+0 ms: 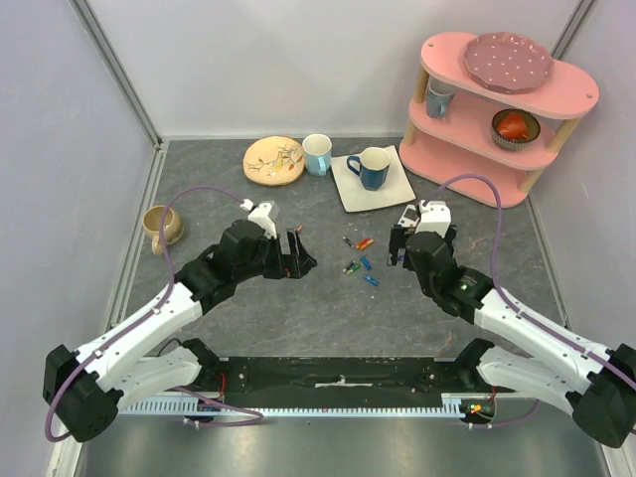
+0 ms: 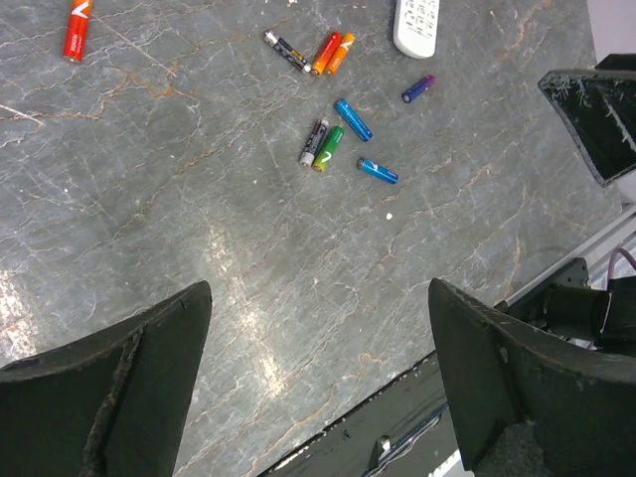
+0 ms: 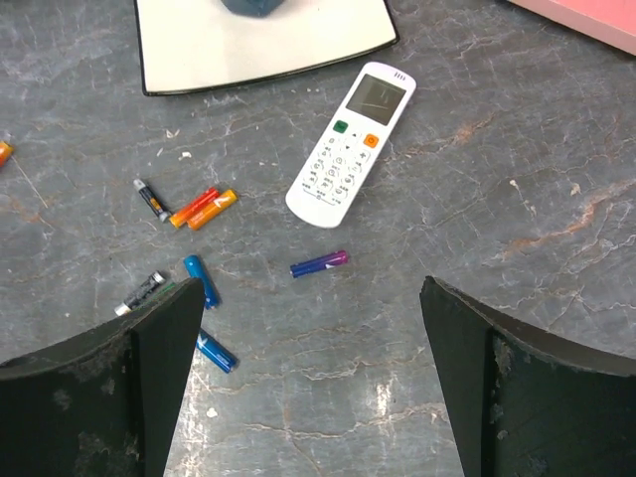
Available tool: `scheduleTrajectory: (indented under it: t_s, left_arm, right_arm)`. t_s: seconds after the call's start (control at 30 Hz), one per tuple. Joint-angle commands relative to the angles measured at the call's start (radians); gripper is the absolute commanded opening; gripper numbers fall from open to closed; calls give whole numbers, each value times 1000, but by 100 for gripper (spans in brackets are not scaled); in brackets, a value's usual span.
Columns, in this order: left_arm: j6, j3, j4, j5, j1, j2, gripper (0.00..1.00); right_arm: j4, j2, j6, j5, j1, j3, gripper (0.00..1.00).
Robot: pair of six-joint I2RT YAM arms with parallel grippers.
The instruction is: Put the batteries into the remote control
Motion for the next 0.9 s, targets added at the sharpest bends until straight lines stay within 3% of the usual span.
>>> scheduleTrajectory:
  t_s: [0.0, 0.2, 0.27, 0.4, 0.47, 0.87]
  left_arm:
    - [33, -24, -7, -1, 0, -72, 96]
    - [68, -18, -7, -30, 0, -95, 96]
    - [64, -15, -7, -54, 0, -92, 96]
    - [41, -62, 26, -121, 0, -112, 95]
    - [28, -103, 66, -133, 0, -155, 95]
    - [7, -188, 92, -87, 0, -280, 91]
  right_arm:
    - [3, 20, 44, 69, -3, 85, 98]
    - [-51, 95, 93, 165, -32, 180, 98]
    - [-67, 109, 116, 99, -108, 201, 98]
    - [-90, 188, 192, -146, -410, 233, 98]
    - [-90, 274, 186, -229, -463, 244, 98]
    - [29, 518, 197, -279, -472, 262, 96]
